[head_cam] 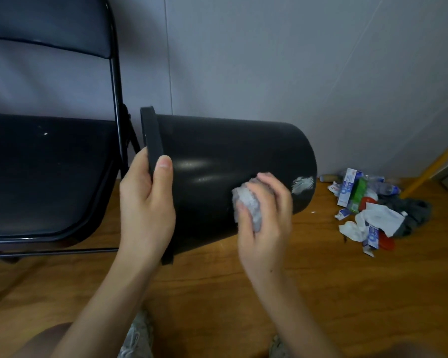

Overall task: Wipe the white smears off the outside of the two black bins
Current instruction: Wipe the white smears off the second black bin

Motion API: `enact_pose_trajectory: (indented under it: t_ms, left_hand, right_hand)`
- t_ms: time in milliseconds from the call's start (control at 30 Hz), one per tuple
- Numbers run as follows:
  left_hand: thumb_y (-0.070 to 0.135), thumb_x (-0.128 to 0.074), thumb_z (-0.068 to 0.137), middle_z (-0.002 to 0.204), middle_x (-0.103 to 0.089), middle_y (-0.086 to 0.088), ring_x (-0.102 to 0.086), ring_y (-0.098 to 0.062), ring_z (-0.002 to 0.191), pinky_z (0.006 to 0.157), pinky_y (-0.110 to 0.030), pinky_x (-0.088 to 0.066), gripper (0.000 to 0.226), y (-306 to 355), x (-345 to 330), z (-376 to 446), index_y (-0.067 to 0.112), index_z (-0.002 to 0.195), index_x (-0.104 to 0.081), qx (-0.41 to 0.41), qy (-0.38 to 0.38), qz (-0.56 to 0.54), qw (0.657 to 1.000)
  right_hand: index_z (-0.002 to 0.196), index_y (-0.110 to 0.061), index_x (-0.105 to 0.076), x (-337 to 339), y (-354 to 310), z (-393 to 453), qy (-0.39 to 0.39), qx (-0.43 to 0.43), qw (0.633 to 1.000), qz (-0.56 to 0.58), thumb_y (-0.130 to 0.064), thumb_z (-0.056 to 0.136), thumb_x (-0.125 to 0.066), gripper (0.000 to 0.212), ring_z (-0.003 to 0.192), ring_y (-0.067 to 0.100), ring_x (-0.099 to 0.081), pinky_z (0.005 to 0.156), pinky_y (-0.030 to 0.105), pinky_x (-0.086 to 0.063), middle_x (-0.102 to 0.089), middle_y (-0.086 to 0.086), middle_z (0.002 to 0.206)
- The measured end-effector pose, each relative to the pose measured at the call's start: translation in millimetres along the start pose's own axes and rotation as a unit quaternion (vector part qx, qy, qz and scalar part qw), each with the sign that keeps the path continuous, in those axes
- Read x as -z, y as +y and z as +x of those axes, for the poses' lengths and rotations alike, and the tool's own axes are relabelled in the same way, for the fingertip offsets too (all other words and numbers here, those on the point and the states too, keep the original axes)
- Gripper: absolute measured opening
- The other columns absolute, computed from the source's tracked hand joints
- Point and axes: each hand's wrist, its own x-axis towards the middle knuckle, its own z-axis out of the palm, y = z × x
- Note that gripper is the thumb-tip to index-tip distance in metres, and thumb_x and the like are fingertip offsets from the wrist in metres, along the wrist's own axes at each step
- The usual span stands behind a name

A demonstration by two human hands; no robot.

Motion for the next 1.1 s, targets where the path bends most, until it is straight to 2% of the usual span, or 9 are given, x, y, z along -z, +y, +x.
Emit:
enact_pose_trajectory:
  t_ms: [133,200,367,433,567,667,767,967,1100]
  left_hand:
    - [0.017,-0.039,0.103,0.075,-0.059,0.010,-0.055,-0.005,0.068,0.057,-0.013,-0.043,0.024,-1,8,2,0.022,0.088,-0.057,-0.003,0.004,-0.002,1.000]
    - [0.019,-0.039,0.103,0.073,-0.059,0.014,-0.054,-0.003,0.067,0.057,-0.012,-0.042,0.024,-2,12,3,0.026,0.087,-0.057,0.012,0.014,-0.005,1.000]
    - [0.021,-0.039,0.103,0.077,-0.061,0.017,-0.055,-0.002,0.071,0.061,-0.012,-0.043,0.023,1,15,4,0.028,0.092,-0.058,0.015,0.033,-0.014,0.999]
    - [0.021,-0.038,0.103,0.083,-0.063,0.016,-0.059,-0.003,0.078,0.065,-0.013,-0.046,0.023,1,14,1,0.028,0.096,-0.059,0.016,0.026,-0.017,0.999]
    - [0.025,-0.040,0.100,0.089,-0.064,0.010,-0.062,-0.009,0.085,0.070,-0.022,-0.049,0.020,-3,5,-3,0.024,0.101,-0.059,0.014,0.011,-0.008,1.000]
    - [0.026,-0.040,0.099,0.086,-0.063,0.012,-0.061,-0.007,0.082,0.067,-0.017,-0.048,0.021,-5,2,-3,0.018,0.104,-0.059,-0.005,0.004,0.005,1.000]
    - [0.029,-0.039,0.097,0.087,-0.063,0.013,-0.061,-0.006,0.083,0.068,-0.018,-0.049,0.021,-2,6,-2,0.023,0.102,-0.059,-0.004,0.009,-0.005,1.000]
    - [0.021,-0.039,0.102,0.086,-0.063,0.017,-0.060,-0.003,0.083,0.069,-0.016,-0.048,0.020,-3,7,-2,0.021,0.102,-0.059,0.000,0.015,-0.005,1.000]
    - [0.018,-0.039,0.103,0.084,-0.063,0.009,-0.060,-0.006,0.077,0.065,-0.018,-0.049,0.021,-2,3,-2,0.020,0.096,-0.059,-0.002,0.007,-0.009,1.000]
  right_hand:
    - [0.118,-0.013,-0.053,-11,-9,-27,-0.108,0.179,0.977,-0.030,-0.018,0.099,-0.054,0.020,0.133,0.025,-0.043,0.111,0.033,-0.039,-0.045,0.010,0.131]
    - [0.118,-0.013,-0.053,-6,8,-22,-0.104,0.221,0.969,-0.040,-0.016,0.100,-0.053,0.018,0.132,0.026,-0.043,0.109,0.037,-0.042,-0.045,0.011,0.129]
    - [0.124,-0.019,-0.053,9,35,-8,0.039,-0.037,0.999,-0.007,-0.019,0.095,-0.055,0.029,0.125,0.018,-0.048,0.090,0.040,-0.055,-0.044,0.004,0.133]
    - [0.124,-0.020,-0.052,7,34,-11,0.071,-0.073,0.995,-0.013,-0.021,0.094,-0.054,0.030,0.122,0.019,-0.050,0.087,0.037,-0.055,-0.045,0.003,0.132]
    - [0.124,-0.017,-0.052,-9,11,-33,0.018,-0.016,1.000,-0.003,-0.024,0.099,-0.050,0.026,0.129,0.023,-0.046,0.099,0.037,-0.050,-0.043,0.007,0.134]
    - [0.123,-0.014,-0.052,-19,-13,-44,-0.056,0.084,0.995,0.004,-0.023,0.101,-0.050,0.024,0.134,0.023,-0.042,0.108,0.034,-0.042,-0.044,0.010,0.133]
    - [0.121,-0.013,-0.053,-17,-5,-38,-0.057,0.142,0.988,-0.002,-0.019,0.101,-0.052,0.021,0.131,0.024,-0.044,0.108,0.036,-0.043,-0.045,0.010,0.130]
    - [0.123,-0.014,-0.053,-6,30,-30,0.094,-0.059,0.994,0.003,-0.014,0.094,-0.054,0.029,0.123,0.028,-0.051,0.088,0.046,-0.054,-0.046,0.009,0.131]
    - [0.121,-0.010,-0.053,-14,6,-41,0.041,0.015,0.999,0.004,-0.021,0.100,-0.049,0.024,0.129,0.030,-0.046,0.100,0.045,-0.048,-0.043,0.012,0.132]
